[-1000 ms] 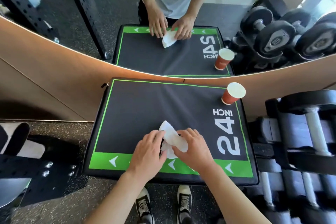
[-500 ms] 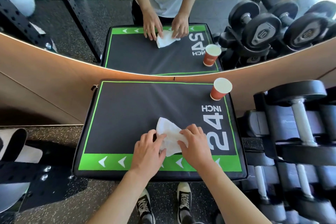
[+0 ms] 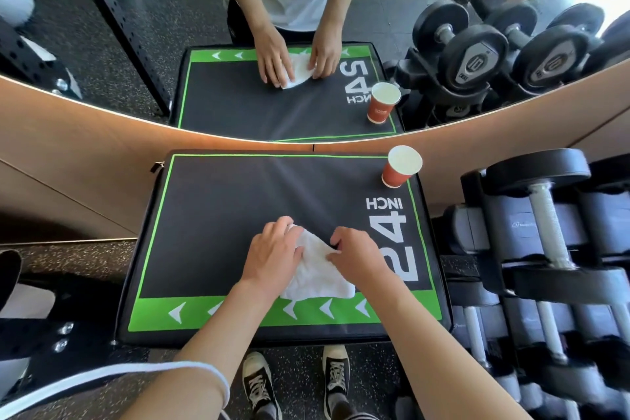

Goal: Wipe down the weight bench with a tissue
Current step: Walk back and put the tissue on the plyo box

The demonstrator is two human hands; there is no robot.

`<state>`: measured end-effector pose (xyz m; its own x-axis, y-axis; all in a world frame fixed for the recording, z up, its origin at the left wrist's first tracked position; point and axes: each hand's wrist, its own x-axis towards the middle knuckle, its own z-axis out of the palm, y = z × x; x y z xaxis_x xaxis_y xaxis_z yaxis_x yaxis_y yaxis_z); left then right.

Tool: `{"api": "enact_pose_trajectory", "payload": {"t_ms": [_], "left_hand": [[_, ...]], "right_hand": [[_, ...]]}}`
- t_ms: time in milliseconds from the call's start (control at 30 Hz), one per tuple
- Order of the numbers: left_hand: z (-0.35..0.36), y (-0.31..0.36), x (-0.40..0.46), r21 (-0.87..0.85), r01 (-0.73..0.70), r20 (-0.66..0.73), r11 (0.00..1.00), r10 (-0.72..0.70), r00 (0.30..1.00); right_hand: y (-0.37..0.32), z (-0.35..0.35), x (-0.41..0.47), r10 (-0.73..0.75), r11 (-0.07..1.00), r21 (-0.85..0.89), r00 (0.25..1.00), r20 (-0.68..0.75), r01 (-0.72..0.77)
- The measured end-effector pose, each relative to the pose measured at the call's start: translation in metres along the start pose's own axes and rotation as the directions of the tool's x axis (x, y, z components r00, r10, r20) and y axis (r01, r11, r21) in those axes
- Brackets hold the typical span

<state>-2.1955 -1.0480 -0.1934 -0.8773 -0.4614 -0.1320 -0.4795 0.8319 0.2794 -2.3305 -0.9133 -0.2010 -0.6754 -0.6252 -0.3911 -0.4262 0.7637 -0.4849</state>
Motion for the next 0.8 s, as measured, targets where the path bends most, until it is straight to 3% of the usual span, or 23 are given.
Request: {"api": "enact_pose_trajectory", "payload": {"t_ms": [100,267,400,533,633,700,800], "left_hand": [[0.004,-0.004,-0.003,-0.027,0.006,-0.005,1.000,-0.006,1.000],[0.008,-0.011,-0.007,-0.027,0.011,-0.026,1.000,-0.012,1.000],[0.010,-0.013,-0.007,-0.042,0.009,-0.030,0.999,-0.010,1.000],[0.006,-0.015,-0.001,-0.049,-0.101,-0.096,0.994,0.096,0.991],[0.010,-0.014,-0.001,0.008,-0.213,-0.076,0.977,0.213,0.974],[0.016,-0.013,-0.005,0.056,-0.195,-0.004,0.979,0.196,0.981],[0.023,-0.014,-0.013,0.133,-0.070,0.019,0.989,0.068,0.997]], "right_hand": [[-0.001,0.000,-0.001,-0.003,1.000,0.014,1.000,-0.009,0.003],[-0.008,-0.006,0.007,-0.184,0.983,-0.066,0.945,-0.271,0.172],[-0.016,0.003,0.019,-0.248,0.968,-0.026,0.932,-0.265,0.250],[-0.001,0.001,0.025,-0.161,0.982,0.043,0.928,-0.335,0.186],[0.015,0.003,0.019,-0.085,0.980,0.151,0.960,-0.266,0.129],[0.019,0.009,0.014,-0.075,0.981,0.161,0.975,-0.210,0.110],[0.020,0.017,0.018,-0.026,0.985,0.158,0.971,-0.238,0.065]]}}
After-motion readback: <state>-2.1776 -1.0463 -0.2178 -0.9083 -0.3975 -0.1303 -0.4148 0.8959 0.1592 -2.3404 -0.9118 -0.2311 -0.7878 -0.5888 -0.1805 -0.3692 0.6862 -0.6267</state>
